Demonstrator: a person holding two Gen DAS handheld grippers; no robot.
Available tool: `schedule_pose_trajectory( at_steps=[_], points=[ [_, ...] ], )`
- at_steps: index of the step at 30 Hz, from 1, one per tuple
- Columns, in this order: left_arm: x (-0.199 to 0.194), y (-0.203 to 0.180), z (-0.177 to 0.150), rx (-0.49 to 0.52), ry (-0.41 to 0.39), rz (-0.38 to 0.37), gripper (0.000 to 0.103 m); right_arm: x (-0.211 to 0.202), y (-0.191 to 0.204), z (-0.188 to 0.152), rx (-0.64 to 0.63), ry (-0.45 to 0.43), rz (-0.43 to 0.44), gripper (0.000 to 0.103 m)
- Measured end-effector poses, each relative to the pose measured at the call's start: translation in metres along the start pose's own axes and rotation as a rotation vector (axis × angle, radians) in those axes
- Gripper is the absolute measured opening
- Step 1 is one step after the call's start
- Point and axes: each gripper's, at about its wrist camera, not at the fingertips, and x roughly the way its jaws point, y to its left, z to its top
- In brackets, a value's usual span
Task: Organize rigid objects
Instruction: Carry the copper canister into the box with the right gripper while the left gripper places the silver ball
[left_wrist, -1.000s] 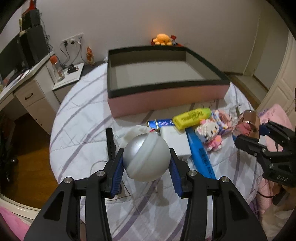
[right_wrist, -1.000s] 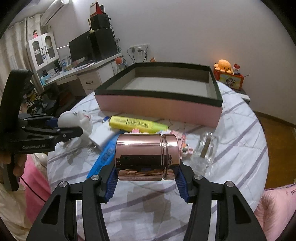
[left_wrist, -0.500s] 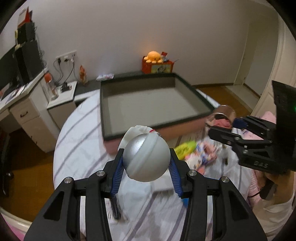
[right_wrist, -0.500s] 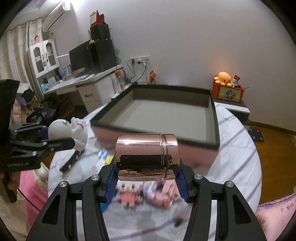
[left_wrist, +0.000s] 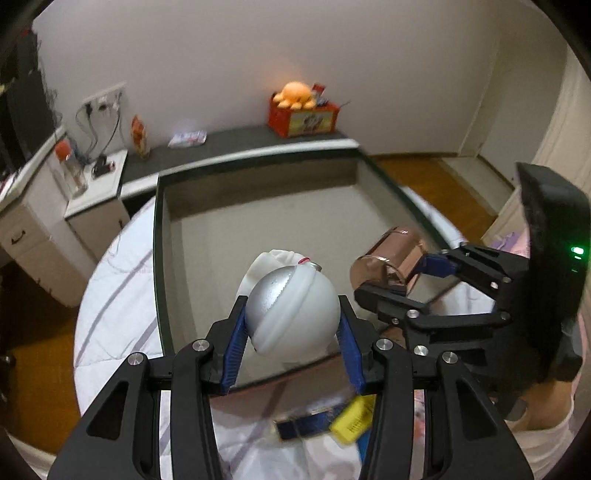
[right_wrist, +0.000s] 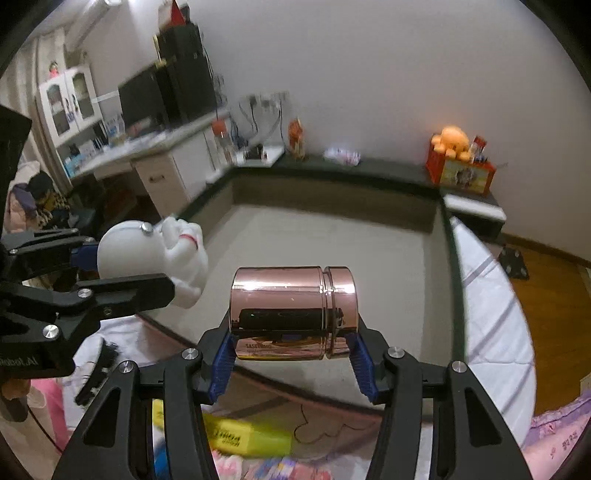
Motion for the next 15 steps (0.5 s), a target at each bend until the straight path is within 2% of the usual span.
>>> schedule_pose_trajectory(
  at_steps=[4,6,9,10,11,15],
  points=[
    [0.026,0.012,-0.003,-0.027,0.064,0.025,0.046,0.019,-0.001,0.000,-0.001,0.046,0.008,0.056],
    [0.034,0.013,-0.006,-0.032,0.079,0.032,0.047,0.019,-0.004,-0.001,0.011,0.042,0.028,0.056],
    [0.040,0.016,-0.011,-0.047,0.087,0.033,0.048,0.022,-0.005,0.000,0.001,0.055,0.007,0.057],
    [0.039,0.017,-0.012,-0.051,0.081,0.042,0.054,0.021,-0.005,0.000,0.003,0.054,0.010,0.057],
    [0.039,0.017,-0.013,-0.056,0.083,0.049,0.064,0.020,-0.006,0.000,0.007,0.054,0.011,0.057],
    [0.034,0.018,-0.019,-0.074,0.062,0.039,0.075,0.016,-0.008,-0.001,0.030,0.049,0.014,0.061]
  ],
)
